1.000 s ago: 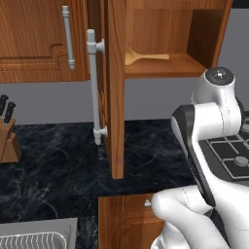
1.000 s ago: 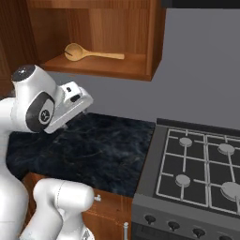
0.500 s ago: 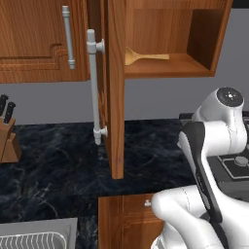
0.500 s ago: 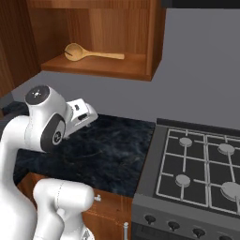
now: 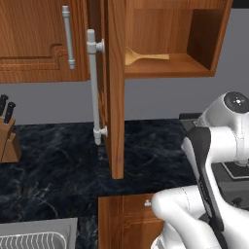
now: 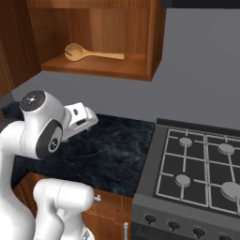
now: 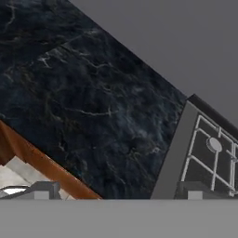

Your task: Organize the utensils by type. Pick up the wooden spoons from the counter and place them in the open cabinet. Then pick up the metallic utensils from the counter and place them in the open drawer.

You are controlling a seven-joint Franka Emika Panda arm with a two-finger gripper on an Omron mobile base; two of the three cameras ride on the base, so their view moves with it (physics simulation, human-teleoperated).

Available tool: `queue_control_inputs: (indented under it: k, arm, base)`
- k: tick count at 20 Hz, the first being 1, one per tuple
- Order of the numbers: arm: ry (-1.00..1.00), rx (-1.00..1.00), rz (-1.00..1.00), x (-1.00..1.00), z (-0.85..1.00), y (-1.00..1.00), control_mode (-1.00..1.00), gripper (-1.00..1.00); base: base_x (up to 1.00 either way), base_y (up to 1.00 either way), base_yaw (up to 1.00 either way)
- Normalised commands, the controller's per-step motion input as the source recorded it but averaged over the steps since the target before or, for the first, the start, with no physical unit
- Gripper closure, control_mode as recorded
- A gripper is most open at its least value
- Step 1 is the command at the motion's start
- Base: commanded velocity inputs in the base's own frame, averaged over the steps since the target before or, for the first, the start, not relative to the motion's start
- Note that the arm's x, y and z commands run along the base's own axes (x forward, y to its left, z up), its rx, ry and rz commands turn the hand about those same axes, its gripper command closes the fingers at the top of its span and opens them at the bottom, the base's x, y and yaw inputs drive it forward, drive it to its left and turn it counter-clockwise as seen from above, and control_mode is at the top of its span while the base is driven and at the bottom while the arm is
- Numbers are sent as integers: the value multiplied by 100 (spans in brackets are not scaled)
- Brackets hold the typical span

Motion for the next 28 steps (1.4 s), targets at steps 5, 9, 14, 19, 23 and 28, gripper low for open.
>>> queue_control_inputs:
  k: [5, 9, 14, 19, 23, 28]
  arm:
    - [0, 0, 0, 0, 0, 0, 100, -100]
    - [0, 0, 0, 0, 0, 0, 100, -100]
    - [0, 0, 0, 0, 0, 0, 100, -100]
    - [0, 0, 0, 0, 0, 0, 100, -100]
    - [0, 0, 0, 0, 0, 0, 100, -100]
    - [0, 0, 0, 0, 0, 0, 100, -100]
  base:
    - [-82, -42, -24]
    - [-55, -38, -47]
    - [0, -9, -100]
    - [0, -6, -100]
    - [-41, -1, -74]
    - [-46, 4, -26]
